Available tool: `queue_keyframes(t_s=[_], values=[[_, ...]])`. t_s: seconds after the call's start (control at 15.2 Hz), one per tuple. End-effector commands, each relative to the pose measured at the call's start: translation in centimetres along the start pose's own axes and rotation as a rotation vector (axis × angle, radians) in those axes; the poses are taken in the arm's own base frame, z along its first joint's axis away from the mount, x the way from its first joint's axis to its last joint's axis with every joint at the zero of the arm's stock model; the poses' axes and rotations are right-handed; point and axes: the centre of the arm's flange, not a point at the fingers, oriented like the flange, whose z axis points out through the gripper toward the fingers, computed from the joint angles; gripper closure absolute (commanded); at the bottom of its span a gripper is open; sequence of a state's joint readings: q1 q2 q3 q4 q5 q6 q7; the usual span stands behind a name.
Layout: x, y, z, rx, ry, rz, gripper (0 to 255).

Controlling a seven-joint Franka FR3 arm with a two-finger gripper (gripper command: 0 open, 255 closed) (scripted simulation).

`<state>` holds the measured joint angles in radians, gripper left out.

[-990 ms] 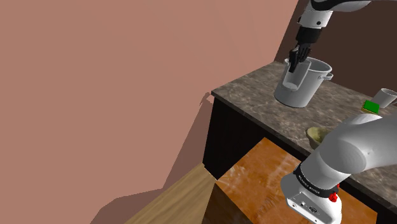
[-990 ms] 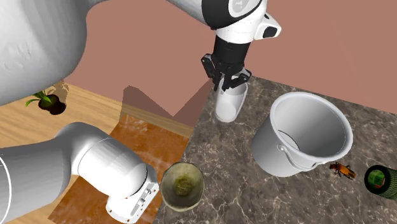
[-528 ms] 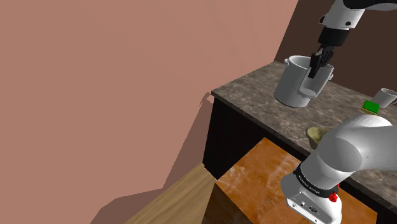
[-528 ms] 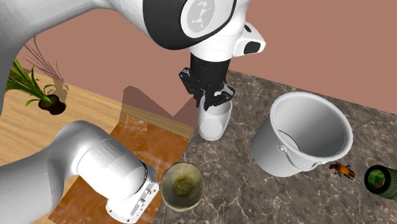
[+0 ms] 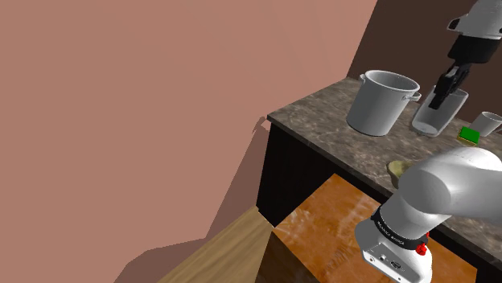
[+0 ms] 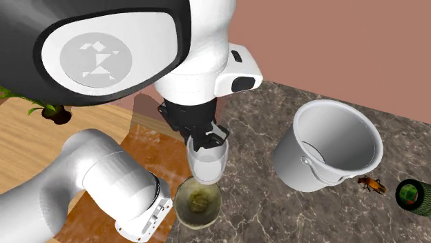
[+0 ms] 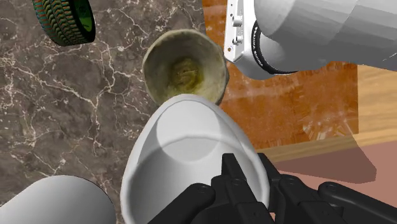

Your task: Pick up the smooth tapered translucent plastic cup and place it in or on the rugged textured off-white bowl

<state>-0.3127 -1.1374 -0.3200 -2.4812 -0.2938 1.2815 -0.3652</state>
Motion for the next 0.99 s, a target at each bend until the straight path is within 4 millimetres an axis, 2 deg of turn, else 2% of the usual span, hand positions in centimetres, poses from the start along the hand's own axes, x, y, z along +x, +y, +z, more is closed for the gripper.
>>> queue_keyframes(t_s=[0.0,0.13,0.92], values=[[-2.6,-0.4,0.0,0.0,-0.002,0.0,255],[-4.7,-0.6,-0.2,0.0,-0.002,0.0,255],[-4.2,-0.4,6.1,0.0,-0.002,0.0,255]])
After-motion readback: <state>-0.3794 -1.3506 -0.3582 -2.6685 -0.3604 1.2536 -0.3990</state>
